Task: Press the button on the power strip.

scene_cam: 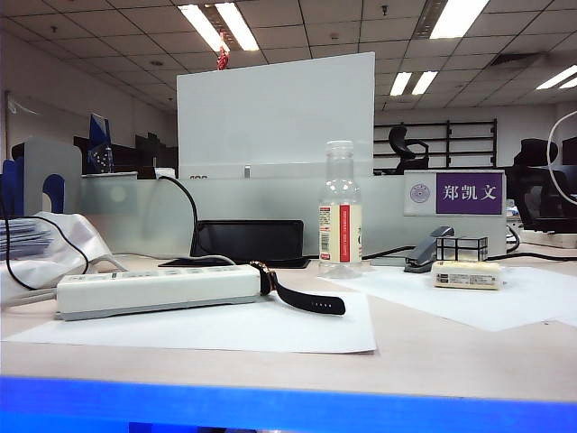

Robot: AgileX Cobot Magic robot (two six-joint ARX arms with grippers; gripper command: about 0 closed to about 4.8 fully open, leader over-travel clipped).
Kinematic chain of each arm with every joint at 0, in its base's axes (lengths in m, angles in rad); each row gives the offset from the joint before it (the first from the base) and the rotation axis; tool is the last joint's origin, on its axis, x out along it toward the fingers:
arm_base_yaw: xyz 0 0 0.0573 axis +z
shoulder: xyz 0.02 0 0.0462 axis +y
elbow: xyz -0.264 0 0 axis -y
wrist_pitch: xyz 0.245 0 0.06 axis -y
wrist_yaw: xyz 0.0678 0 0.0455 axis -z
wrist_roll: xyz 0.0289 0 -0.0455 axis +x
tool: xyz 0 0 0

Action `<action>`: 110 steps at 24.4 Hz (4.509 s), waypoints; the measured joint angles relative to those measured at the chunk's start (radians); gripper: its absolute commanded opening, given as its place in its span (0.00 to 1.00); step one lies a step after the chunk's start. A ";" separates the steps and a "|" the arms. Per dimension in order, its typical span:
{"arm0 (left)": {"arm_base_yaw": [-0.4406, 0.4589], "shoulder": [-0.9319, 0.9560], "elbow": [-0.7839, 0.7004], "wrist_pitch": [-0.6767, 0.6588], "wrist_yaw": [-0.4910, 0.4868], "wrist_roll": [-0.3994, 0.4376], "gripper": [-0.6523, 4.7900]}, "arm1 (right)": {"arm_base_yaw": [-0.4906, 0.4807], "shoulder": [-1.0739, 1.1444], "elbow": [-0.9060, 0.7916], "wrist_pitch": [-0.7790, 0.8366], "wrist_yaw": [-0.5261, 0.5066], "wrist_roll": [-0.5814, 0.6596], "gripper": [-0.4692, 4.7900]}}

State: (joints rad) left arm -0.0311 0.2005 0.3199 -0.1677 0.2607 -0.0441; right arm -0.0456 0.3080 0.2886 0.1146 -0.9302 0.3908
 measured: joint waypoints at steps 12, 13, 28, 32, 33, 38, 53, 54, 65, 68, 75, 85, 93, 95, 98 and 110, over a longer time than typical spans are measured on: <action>-0.004 0.721 0.513 -0.262 0.001 0.203 0.11 | 0.378 0.527 0.258 -0.170 0.135 -0.218 0.10; -0.015 0.764 0.528 -0.261 -0.006 0.221 0.11 | 0.401 0.536 0.258 -0.169 0.161 -0.233 0.10; -0.243 1.272 0.672 -0.307 -0.265 0.367 0.11 | 0.518 0.573 0.259 -0.199 0.267 -0.282 0.10; -0.243 1.348 0.842 -0.454 -0.282 0.385 0.11 | 0.520 0.573 0.259 -0.203 0.262 -0.284 0.10; -0.243 1.367 0.881 -0.484 -0.283 0.385 0.11 | 0.520 0.573 0.259 -0.202 0.262 -0.286 0.10; -0.243 1.506 1.107 -0.738 -0.283 0.385 0.11 | 0.520 0.573 0.259 -0.184 0.262 -0.291 0.10; -0.243 1.608 1.138 -0.811 -0.196 0.369 0.11 | 0.520 0.574 0.260 -0.180 0.260 -0.294 0.10; -0.243 1.618 1.138 -0.808 -0.196 0.369 0.11 | 0.520 0.573 0.260 -0.180 0.260 -0.295 0.10; -0.243 1.665 1.137 -0.770 -0.196 0.384 0.11 | 0.520 0.573 0.260 -0.180 0.260 -0.301 0.10; -0.243 1.665 1.136 -0.771 -0.196 0.384 0.11 | 0.520 0.573 0.260 -0.180 0.260 -0.307 0.10; -0.243 1.672 1.137 -0.772 -0.196 0.385 0.11 | 0.520 0.574 0.260 -0.180 0.261 -0.307 0.10; -0.243 1.697 1.141 -0.795 -0.192 0.385 0.11 | 0.520 0.574 0.260 -0.179 0.261 -0.307 0.10; -0.243 1.712 1.148 -0.795 -0.190 0.385 0.11 | 0.520 0.574 0.260 -0.179 0.261 -0.307 0.10; -0.243 1.726 1.153 -0.798 -0.188 0.385 0.11 | 0.520 0.573 0.260 -0.179 0.261 -0.307 0.10; -0.243 1.740 1.161 -0.801 -0.183 0.385 0.11 | 0.520 0.573 0.260 -0.179 0.261 -0.307 0.10; -0.241 1.757 1.162 -0.791 -0.174 0.394 0.11 | 0.520 0.573 0.260 -0.180 0.261 -0.307 0.10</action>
State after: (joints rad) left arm -0.2722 1.9575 1.4822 -0.9588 0.0872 0.3504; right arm 0.4747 0.8814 0.5488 -0.0650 -0.6697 0.0834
